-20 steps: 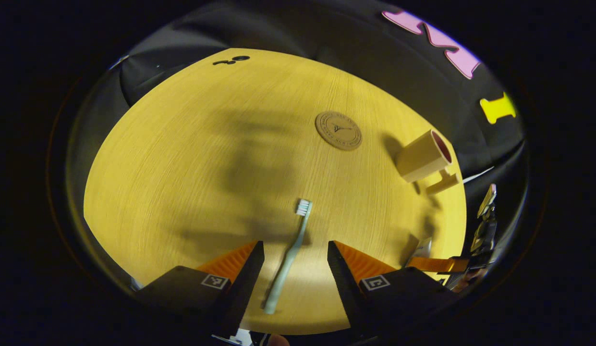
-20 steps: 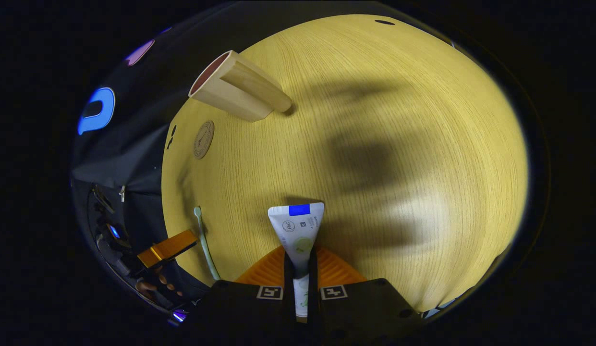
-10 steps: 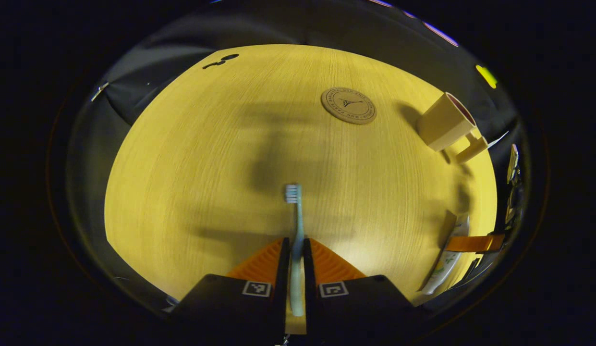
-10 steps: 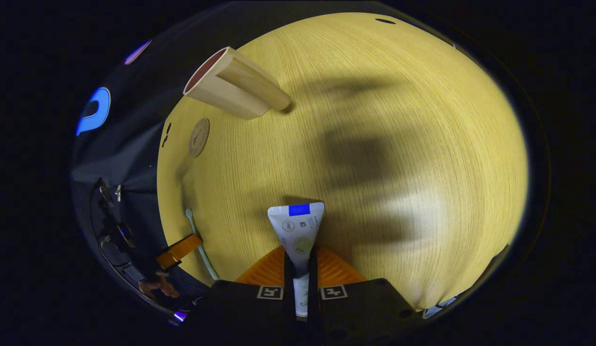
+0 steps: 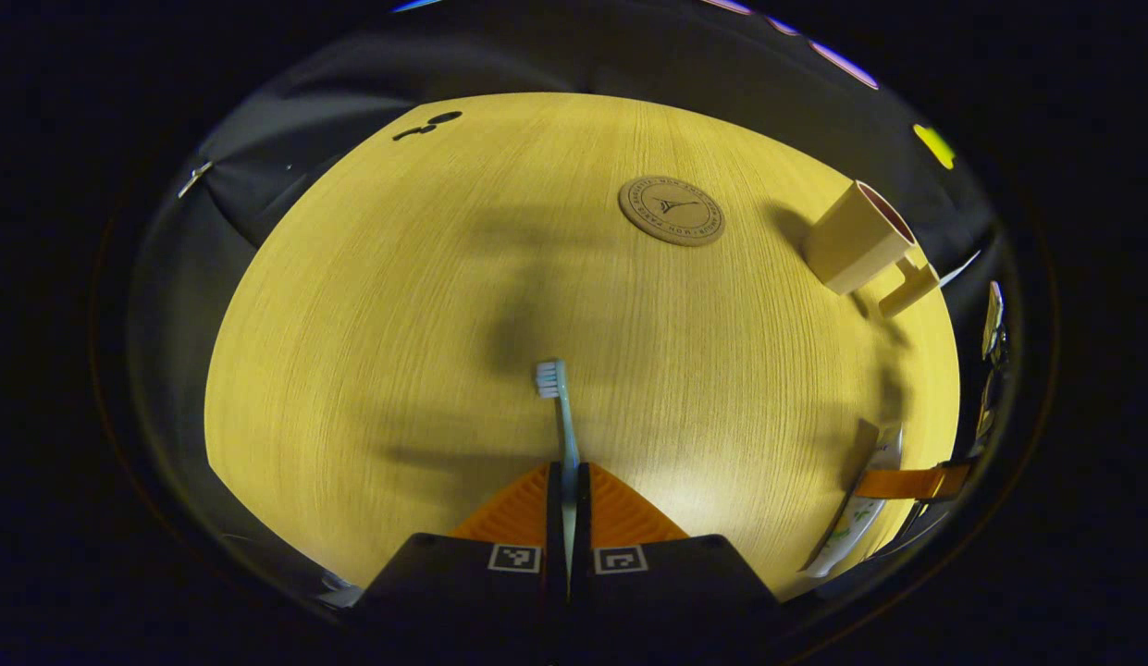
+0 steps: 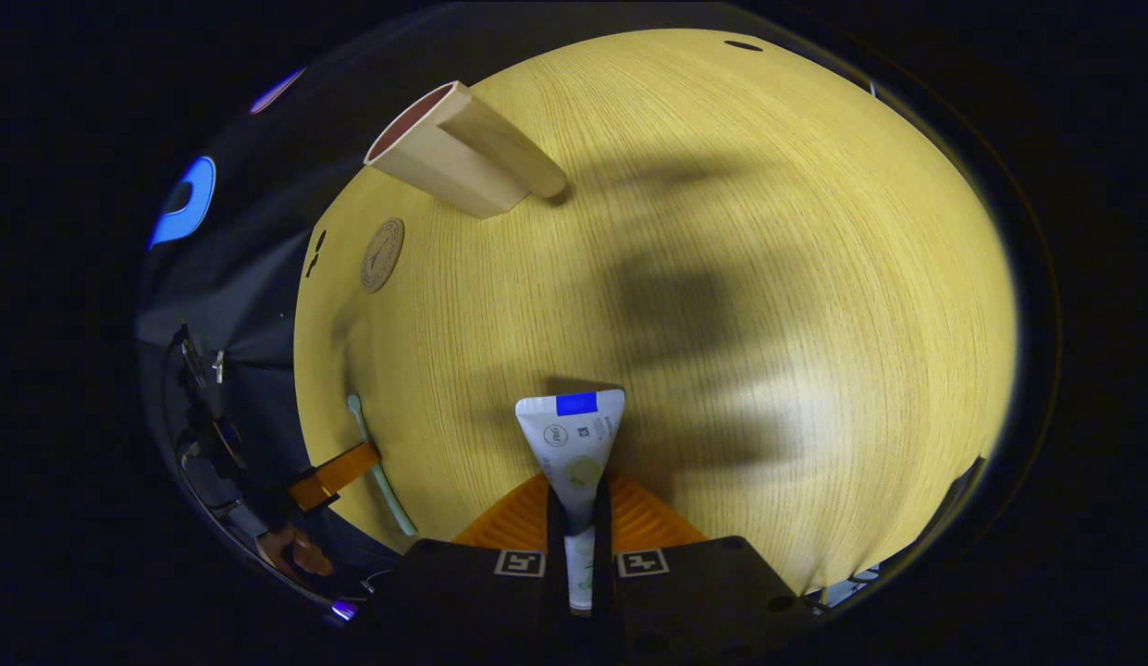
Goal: Put the toothbrush and toothpaste on the desktop into the cup, then pick up the cup and place it on the coaster on the desktop.
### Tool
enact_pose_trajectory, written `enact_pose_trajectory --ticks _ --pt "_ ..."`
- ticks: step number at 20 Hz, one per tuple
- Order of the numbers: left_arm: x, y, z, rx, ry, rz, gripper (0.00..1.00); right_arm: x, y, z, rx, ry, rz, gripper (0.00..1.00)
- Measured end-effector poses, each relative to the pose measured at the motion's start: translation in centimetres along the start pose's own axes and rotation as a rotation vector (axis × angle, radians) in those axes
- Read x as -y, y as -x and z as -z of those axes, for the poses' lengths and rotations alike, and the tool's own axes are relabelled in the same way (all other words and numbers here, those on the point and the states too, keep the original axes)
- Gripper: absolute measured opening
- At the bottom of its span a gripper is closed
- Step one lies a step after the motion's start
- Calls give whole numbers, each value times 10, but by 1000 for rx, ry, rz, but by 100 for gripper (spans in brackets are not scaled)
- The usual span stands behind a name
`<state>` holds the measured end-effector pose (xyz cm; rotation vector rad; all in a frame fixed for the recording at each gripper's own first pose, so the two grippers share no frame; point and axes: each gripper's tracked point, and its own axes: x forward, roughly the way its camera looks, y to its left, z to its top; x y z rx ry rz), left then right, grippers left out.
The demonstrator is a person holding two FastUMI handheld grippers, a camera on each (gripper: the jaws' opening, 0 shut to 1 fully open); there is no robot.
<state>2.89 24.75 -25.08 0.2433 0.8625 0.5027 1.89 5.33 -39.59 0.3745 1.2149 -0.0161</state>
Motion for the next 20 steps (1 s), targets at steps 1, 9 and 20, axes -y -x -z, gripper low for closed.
enact_pose_trajectory --ticks 1,9,20 --pt "2 1 1 3 16 19 7 0 -1 -1 9 10 5 13" --pt "22 29 -14 150 202 219 6 -4 34 -34 207 74 -20 13" --pt "82 157 -90 572 204 381 6 -41 141 -109 504 228 -125 13"
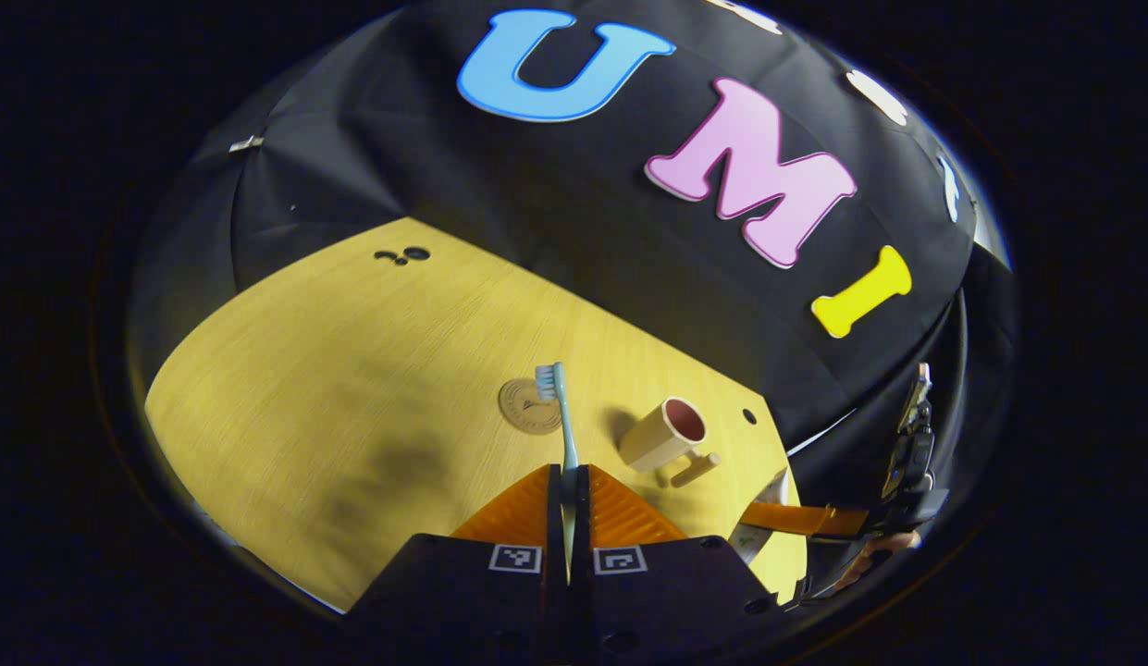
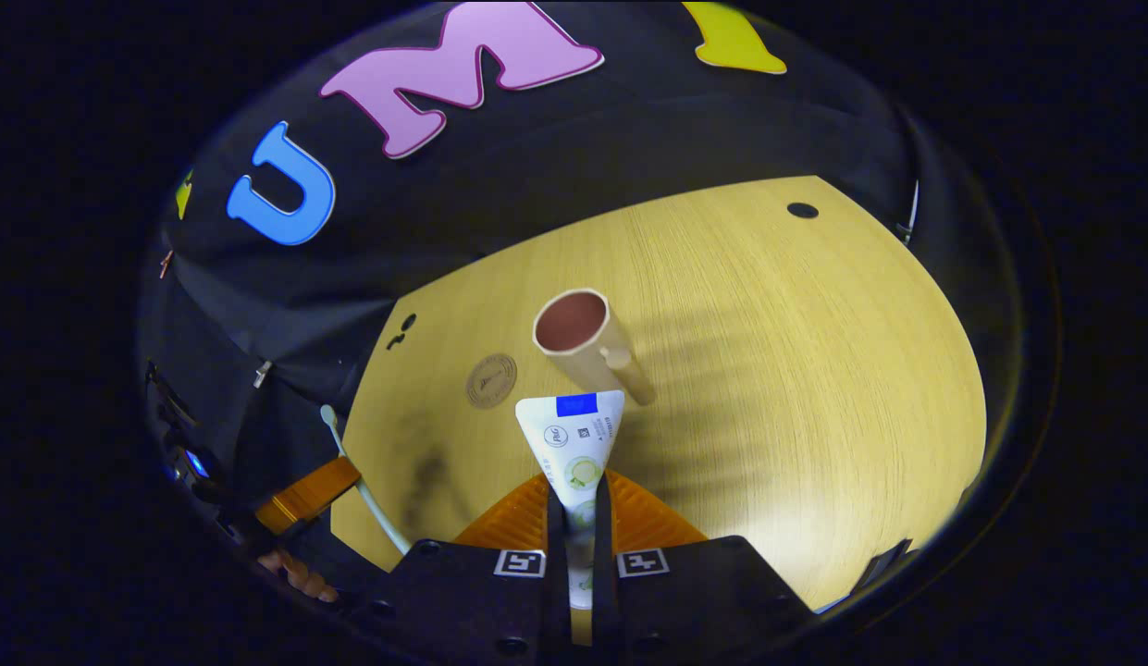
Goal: Put the toothbrush and toothpaste on the desktop into the cup, then pick up the cup and place it on the coaster on the desktop.
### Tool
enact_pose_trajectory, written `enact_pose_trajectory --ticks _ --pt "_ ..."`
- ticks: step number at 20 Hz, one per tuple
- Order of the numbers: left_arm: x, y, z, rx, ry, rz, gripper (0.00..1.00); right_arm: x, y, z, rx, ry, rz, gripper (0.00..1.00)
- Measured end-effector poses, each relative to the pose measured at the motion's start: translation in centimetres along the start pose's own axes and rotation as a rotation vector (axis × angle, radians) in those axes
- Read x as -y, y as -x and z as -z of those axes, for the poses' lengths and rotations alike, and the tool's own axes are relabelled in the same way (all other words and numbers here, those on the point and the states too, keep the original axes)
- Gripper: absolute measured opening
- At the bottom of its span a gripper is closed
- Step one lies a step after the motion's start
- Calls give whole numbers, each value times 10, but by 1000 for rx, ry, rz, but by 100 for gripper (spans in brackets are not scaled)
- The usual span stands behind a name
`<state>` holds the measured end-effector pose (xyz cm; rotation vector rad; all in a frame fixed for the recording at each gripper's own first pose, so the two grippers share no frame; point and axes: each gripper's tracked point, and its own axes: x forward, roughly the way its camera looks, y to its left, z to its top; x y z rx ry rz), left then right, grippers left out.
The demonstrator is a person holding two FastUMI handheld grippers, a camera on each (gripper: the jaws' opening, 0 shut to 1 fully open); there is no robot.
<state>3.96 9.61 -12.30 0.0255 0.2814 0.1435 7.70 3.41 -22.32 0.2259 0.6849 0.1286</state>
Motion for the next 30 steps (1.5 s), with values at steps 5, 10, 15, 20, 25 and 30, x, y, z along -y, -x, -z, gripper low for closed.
enact_pose_trajectory --ticks 5,10,15,20,25,30 --pt "25 3 -1 23 10 30 6 -20 2 -100 240 71 -108 13" --pt "25 2 8 41 13 6 6 -39 -34 -163 414 170 -180 13" --pt "21 -5 13 63 31 -18 6 -33 -92 -162 426 268 -188 13" --pt "21 -14 30 59 21 -37 6 -25 -130 -152 402 322 -187 13" --pt "19 -21 39 51 38 -51 6 -11 -155 -132 361 326 -167 13" --pt "20 -26 32 71 56 -54 6 -5 -166 -116 340 310 -165 13"
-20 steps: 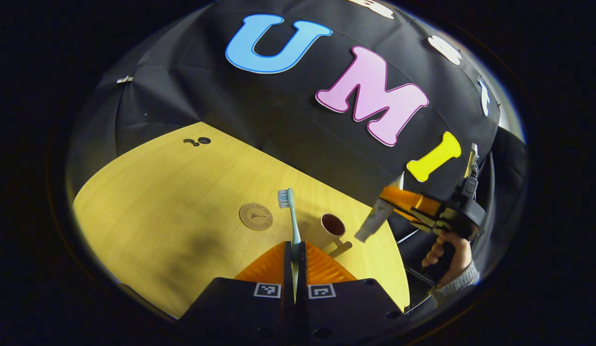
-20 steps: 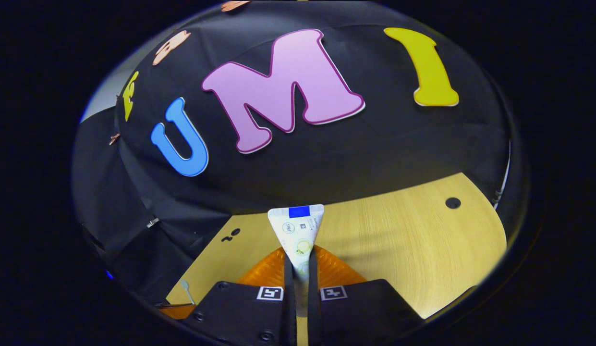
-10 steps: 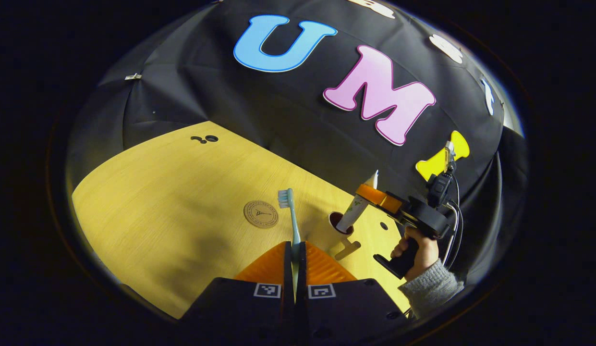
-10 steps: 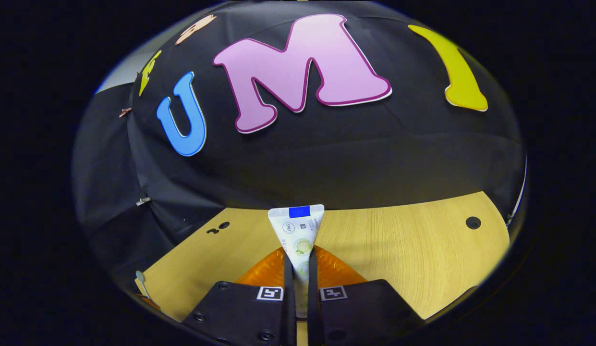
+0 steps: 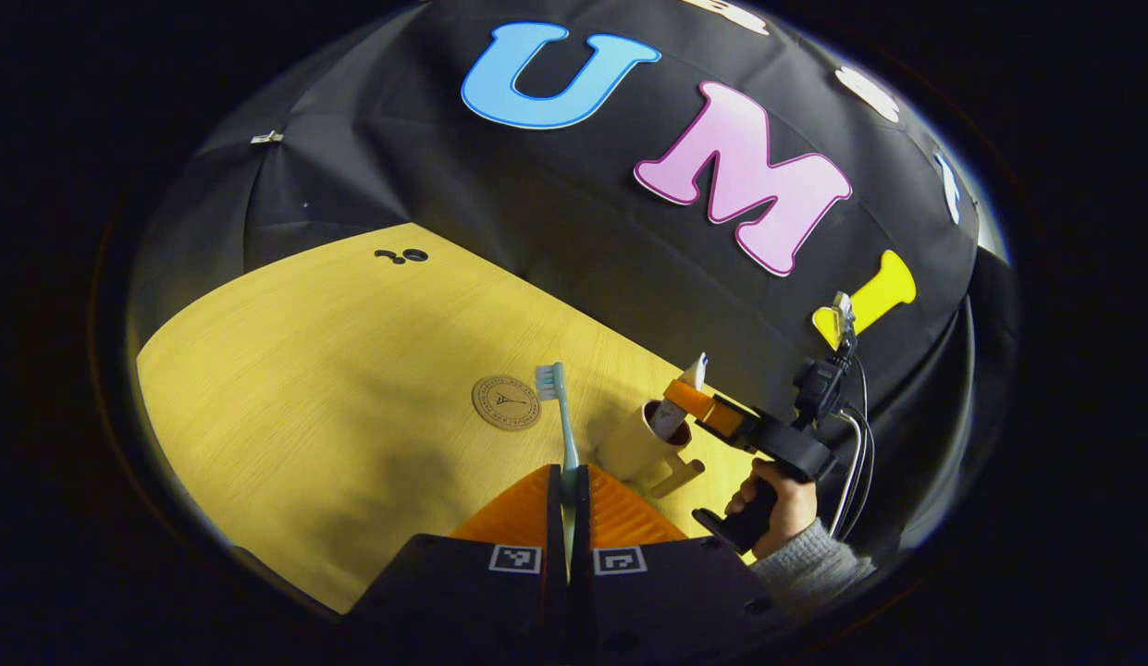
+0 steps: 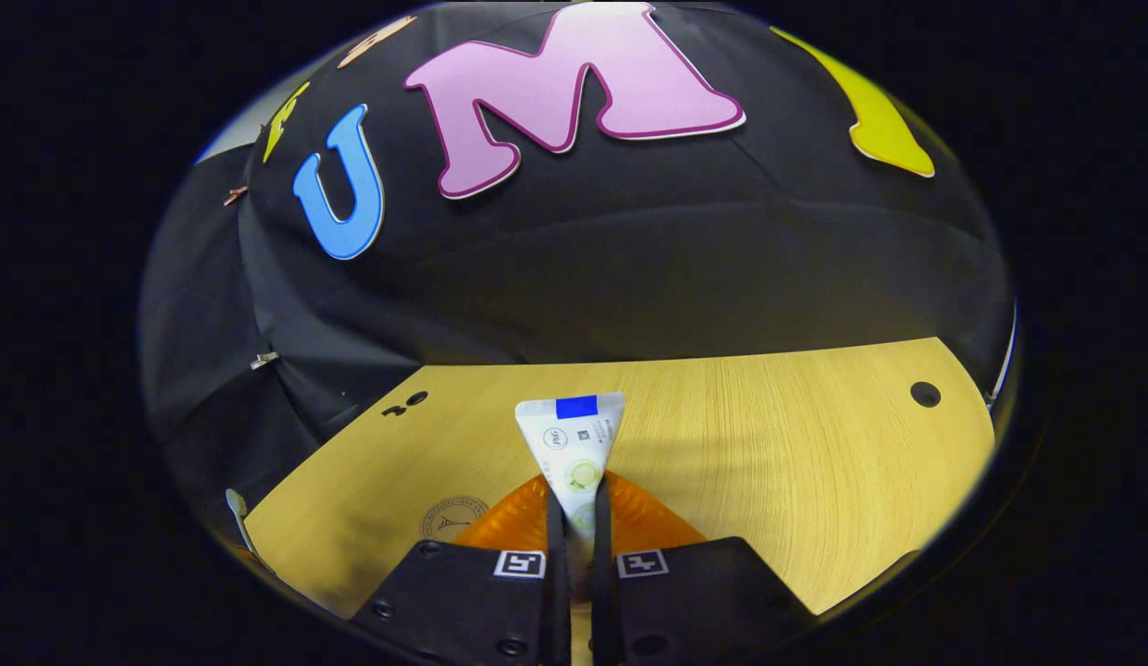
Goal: Put the toothbrush and toothpaste on the desktop into the cup, then pick up the cup and place it on the coaster on the desktop.
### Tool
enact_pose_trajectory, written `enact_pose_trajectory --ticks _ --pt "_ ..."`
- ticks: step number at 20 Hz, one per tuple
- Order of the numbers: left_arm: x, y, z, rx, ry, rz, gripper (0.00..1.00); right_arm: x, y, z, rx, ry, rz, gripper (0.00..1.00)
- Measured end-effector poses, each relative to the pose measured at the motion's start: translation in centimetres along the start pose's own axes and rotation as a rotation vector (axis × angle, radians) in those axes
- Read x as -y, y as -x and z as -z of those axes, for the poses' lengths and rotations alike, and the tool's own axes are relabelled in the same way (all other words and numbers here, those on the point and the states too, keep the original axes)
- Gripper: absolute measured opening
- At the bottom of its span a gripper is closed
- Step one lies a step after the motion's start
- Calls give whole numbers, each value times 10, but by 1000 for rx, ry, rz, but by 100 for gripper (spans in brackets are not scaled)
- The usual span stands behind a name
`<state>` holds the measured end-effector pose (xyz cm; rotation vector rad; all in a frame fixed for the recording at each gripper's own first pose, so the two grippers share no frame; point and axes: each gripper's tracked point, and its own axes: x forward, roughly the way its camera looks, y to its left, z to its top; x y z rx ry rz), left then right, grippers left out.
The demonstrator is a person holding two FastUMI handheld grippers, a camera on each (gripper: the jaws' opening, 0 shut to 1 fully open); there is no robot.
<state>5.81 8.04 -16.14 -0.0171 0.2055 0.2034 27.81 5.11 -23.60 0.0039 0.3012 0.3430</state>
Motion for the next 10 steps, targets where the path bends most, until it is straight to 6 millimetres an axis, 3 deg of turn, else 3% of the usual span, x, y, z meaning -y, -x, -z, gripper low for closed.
enact_pose_trajectory --ticks 2,6,7,8,9,10 --pt "5 -3 -6 11 10 9 6 3 0 10 -22 10 12 15" --pt "25 -16 -27 59 23 50 6 0 6 8 4 25 7 24" --pt "32 -20 -33 73 24 63 7 -3 7 9 2 12 -14 36" --pt "41 -25 -39 87 27 77 6 -5 9 9 0 -2 -25 36" --pt "49 -28 -46 105 30 92 6 -2 11 6 1 -10 -21 60" --pt "56 -33 -53 125 31 108 6 3 13 4 11 -15 -5 63"
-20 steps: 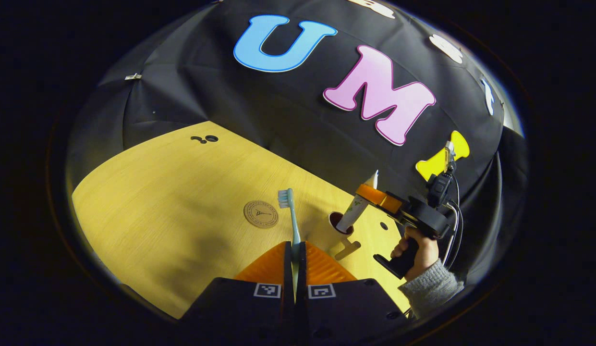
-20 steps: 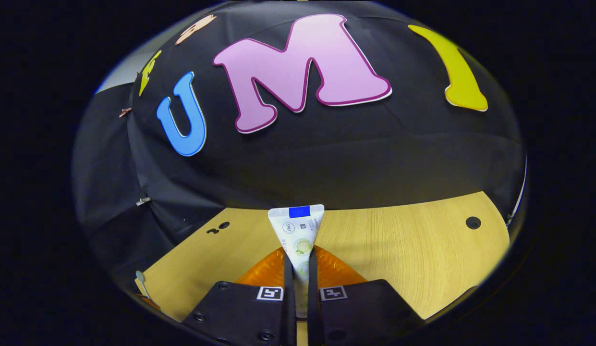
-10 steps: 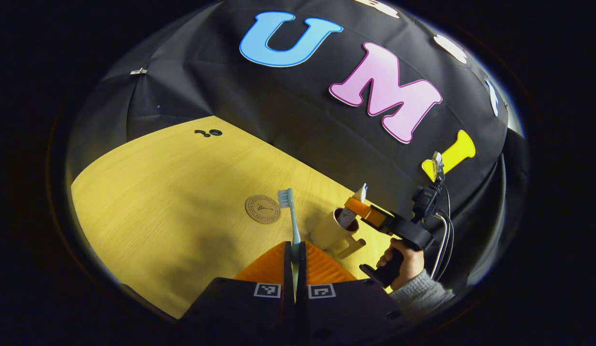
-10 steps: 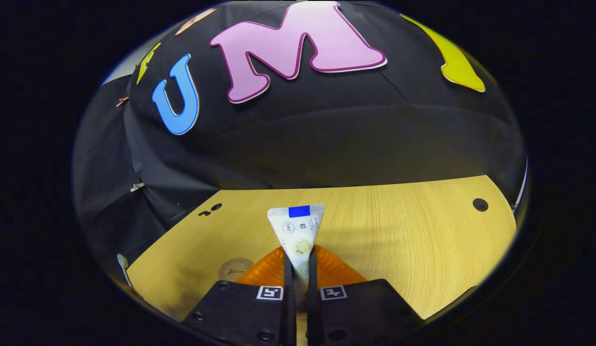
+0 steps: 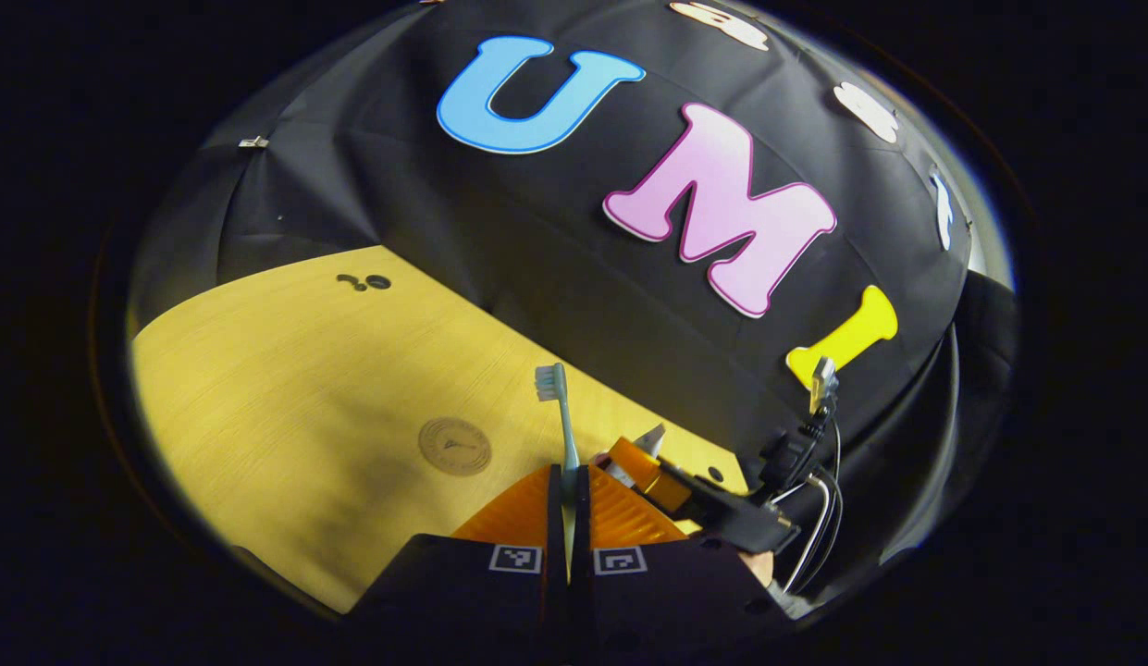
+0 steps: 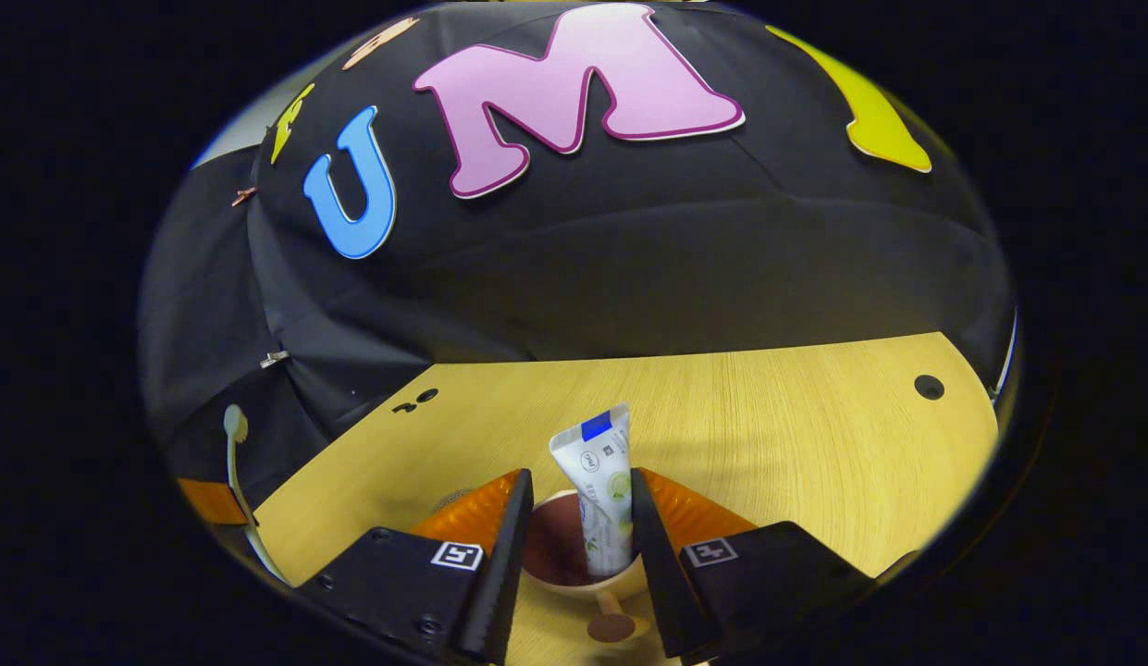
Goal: Put the toothbrush and toothpaste on the desktop into the cup, then pick up the cup and place it on the coaster on the desktop.
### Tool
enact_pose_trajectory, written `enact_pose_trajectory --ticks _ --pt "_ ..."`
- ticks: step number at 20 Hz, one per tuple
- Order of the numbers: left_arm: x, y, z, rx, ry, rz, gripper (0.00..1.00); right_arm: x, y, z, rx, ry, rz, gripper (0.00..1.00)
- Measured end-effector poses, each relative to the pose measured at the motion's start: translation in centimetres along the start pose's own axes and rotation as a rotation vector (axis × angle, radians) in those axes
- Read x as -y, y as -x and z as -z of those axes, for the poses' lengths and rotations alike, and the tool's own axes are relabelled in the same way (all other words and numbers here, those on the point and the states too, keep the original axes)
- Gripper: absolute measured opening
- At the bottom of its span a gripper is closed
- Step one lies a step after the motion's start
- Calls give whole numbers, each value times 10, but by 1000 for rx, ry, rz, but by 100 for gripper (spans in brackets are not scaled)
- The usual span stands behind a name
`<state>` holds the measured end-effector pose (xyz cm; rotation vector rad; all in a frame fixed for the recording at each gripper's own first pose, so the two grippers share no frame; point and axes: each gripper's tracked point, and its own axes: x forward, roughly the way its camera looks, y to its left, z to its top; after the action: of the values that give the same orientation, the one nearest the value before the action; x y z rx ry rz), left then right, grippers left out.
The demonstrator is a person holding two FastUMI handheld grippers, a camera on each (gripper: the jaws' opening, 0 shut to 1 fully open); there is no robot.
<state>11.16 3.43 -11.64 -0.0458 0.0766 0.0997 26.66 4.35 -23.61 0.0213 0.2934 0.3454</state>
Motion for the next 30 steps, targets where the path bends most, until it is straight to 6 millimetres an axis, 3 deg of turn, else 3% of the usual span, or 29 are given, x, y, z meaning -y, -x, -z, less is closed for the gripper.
enact_pose_trajectory --ticks 2,3,4,5,7,8,9,11,18,25,30 --pt "12 -13 -13 43 -11 25 6 12 7 -7 23 -24 26 65" --pt "20 -19 -19 66 -18 38 6 16 13 -10 30 -46 35 58" --pt "28 -27 -23 86 -23 51 6 20 20 -10 34 -77 38 70" --pt "33 -34 -26 100 -26 61 6 24 27 -12 39 -102 42 76" --pt "44 -49 -30 120 -34 80 6 37 39 -12 39 -158 78 78" --pt "48 -57 -29 124 -37 86 6 42 44 -10 19 -201 88 70" --pt "52 -63 -31 132 -41 92 6 43 48 -8 4 -248 85 85" --pt "59 -80 -30 144 -66 97 6 42 61 -11 16 -323 31 100" --pt "53 -132 -15 141 -120 68 6 57 96 -44 159 -290 5 96" --pt "43 -154 5 125 -173 38 6 82 113 -33 162 -271 53 96" --pt "41 -165 29 108 -239 45 6 92 116 -19 132 -274 71 96"
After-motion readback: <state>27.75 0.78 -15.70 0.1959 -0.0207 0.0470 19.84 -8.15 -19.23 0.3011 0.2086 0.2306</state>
